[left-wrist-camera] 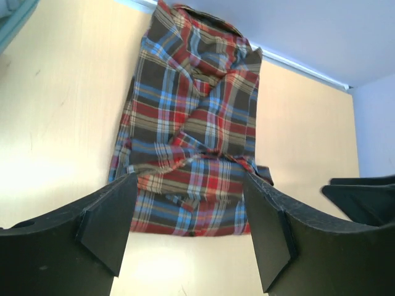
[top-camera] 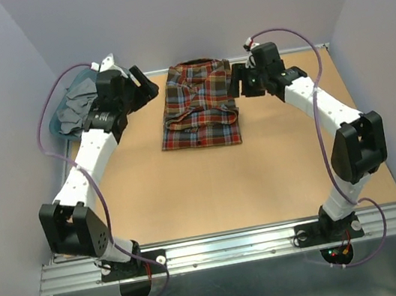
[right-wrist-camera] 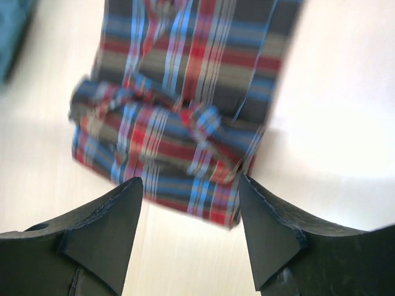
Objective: Fold and stack the long sleeve shirts
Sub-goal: Fold the shirt
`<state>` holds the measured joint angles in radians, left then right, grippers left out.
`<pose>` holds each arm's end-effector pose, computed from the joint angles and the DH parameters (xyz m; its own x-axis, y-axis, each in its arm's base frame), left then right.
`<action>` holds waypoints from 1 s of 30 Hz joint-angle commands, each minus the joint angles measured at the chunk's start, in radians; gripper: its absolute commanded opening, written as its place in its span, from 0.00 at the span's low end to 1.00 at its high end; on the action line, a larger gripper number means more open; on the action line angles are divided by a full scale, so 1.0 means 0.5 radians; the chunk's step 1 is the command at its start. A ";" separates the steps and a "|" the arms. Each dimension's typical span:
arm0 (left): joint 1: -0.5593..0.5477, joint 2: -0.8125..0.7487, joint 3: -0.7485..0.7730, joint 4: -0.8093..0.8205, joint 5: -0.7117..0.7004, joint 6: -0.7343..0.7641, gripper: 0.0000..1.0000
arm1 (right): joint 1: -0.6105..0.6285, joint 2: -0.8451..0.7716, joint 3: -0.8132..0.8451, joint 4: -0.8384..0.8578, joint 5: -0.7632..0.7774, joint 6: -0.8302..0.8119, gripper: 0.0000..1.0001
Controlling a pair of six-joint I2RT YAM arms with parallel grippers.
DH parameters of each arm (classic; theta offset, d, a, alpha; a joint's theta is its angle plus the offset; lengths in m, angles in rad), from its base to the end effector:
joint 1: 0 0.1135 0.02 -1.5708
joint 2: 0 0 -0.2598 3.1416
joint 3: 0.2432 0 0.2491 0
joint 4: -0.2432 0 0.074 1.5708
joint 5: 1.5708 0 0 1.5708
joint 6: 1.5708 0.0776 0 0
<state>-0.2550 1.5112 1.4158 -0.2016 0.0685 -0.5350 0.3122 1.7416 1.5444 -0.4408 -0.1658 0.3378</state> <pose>0.3816 -0.1050 0.3652 -0.4042 -0.4203 -0.8124 0.1266 0.8539 -0.5047 0.4090 0.1455 0.2913 -0.6770 0.1250 -0.7253 -0.2170 0.9078 0.3590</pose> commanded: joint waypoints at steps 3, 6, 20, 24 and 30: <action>-0.061 -0.239 -0.506 0.020 -0.219 -0.001 0.80 | 0.262 0.014 -0.373 0.133 0.141 0.124 0.66; -0.064 -0.347 -0.687 0.035 -0.253 0.048 0.80 | 0.351 0.060 -0.462 0.206 0.245 0.260 0.61; -0.070 -0.479 -1.025 0.186 -0.290 0.226 0.80 | 0.443 0.557 -0.095 0.293 0.629 0.469 0.43; -0.070 -0.488 -1.006 0.167 -0.293 0.263 0.80 | 0.440 0.634 0.046 0.277 0.718 0.383 0.43; -0.076 -0.476 -0.991 0.155 -0.290 0.272 0.80 | 0.348 0.744 0.377 0.247 0.770 0.193 0.44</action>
<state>-0.2867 1.2964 0.9089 -0.1474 -0.0616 -0.4210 0.5217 2.1014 1.5871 -0.3534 0.1585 0.5034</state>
